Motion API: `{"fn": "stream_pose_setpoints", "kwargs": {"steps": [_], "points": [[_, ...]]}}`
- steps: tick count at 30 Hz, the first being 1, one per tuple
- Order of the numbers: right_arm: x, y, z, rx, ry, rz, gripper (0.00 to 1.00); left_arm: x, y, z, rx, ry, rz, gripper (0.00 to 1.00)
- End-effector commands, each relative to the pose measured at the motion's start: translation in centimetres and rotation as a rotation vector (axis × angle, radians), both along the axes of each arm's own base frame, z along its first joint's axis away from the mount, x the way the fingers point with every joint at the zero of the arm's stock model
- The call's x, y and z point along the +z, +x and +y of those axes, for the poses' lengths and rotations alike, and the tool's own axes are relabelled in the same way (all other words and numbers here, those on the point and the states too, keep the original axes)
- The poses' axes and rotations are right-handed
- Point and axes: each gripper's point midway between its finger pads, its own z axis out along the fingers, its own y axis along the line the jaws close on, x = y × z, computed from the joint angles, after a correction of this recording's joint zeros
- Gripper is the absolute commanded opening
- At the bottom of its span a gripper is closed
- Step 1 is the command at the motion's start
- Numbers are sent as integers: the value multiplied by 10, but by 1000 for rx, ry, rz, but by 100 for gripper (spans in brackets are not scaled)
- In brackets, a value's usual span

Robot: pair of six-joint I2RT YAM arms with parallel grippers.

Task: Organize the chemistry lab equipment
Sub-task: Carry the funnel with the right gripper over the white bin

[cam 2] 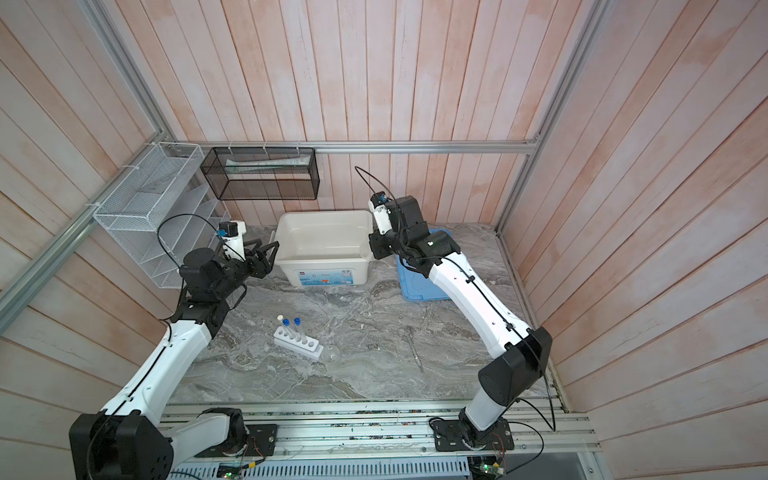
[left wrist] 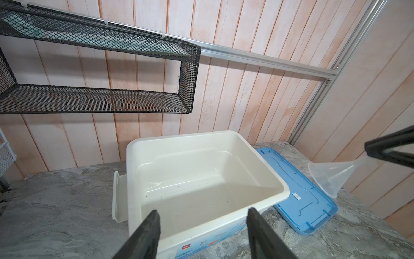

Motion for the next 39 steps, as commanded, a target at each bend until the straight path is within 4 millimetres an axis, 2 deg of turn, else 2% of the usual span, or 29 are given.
{"fn": "stream_pose_setpoints", "kwargs": {"steps": [1,3,7,10,14,20,26,39], "points": [[-4,18,23,66,-6,-17,5,1,-3,-1,-13,-10,-6,63],[-3,29,37,98,10,-31,5,2,-4,0,-11,-7,-9,63],[-25,61,62,119,-2,-22,5,3,-6,0,-8,-2,-13,63],[-49,82,77,130,-30,-2,5,2,-6,0,-6,1,-12,63],[-84,105,90,143,-83,32,4,-2,-4,1,-2,7,-4,63],[-119,125,101,168,-97,58,5,-5,-1,4,4,10,4,63],[-148,120,104,203,-116,126,5,-6,1,8,16,12,9,63],[-178,87,103,267,-197,222,5,-6,1,10,14,8,9,63]]}}
